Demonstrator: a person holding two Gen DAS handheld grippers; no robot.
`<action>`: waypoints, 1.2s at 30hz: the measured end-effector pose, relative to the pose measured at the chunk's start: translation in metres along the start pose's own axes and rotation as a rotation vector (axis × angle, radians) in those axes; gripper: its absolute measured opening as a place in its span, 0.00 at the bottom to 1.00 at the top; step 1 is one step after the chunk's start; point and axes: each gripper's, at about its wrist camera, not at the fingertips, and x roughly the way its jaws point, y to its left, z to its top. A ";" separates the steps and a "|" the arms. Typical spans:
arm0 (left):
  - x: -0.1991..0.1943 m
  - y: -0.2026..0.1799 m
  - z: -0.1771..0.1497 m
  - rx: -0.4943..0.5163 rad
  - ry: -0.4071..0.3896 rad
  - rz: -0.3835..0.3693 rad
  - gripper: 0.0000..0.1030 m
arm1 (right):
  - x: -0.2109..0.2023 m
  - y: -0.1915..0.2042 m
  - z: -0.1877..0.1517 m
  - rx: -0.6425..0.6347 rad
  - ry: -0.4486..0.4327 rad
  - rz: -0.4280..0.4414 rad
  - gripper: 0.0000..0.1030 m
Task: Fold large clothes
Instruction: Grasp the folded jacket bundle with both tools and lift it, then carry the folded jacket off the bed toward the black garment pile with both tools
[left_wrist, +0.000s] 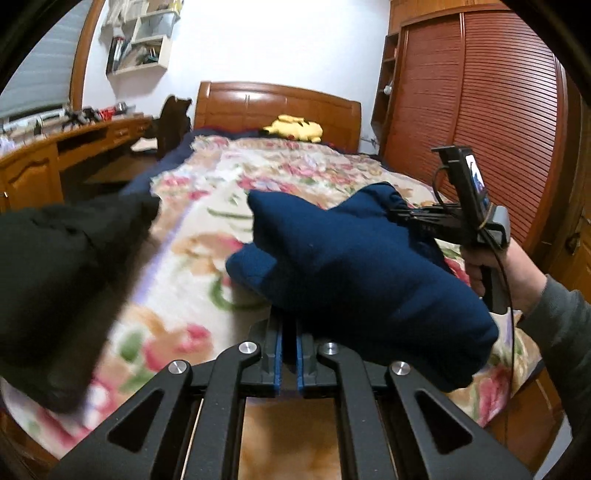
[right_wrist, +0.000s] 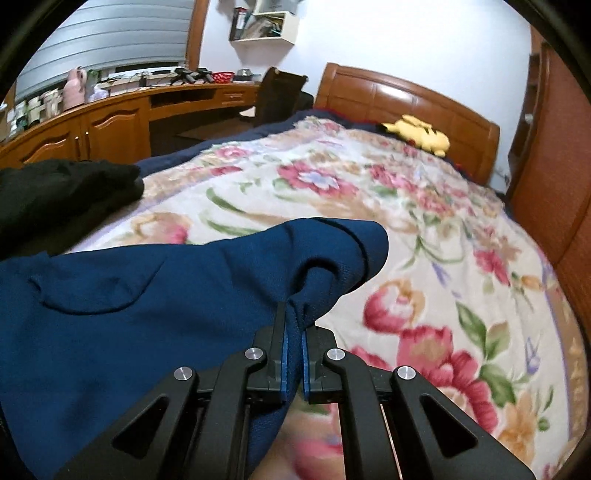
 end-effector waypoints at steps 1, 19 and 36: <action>-0.003 0.007 0.004 0.004 -0.009 0.006 0.06 | -0.003 0.004 0.004 -0.010 -0.006 -0.008 0.04; -0.088 0.184 0.090 -0.041 -0.183 0.287 0.06 | -0.023 0.168 0.179 -0.223 -0.208 -0.007 0.04; -0.075 0.318 -0.009 -0.215 -0.064 0.532 0.09 | 0.063 0.312 0.144 -0.258 -0.107 0.230 0.27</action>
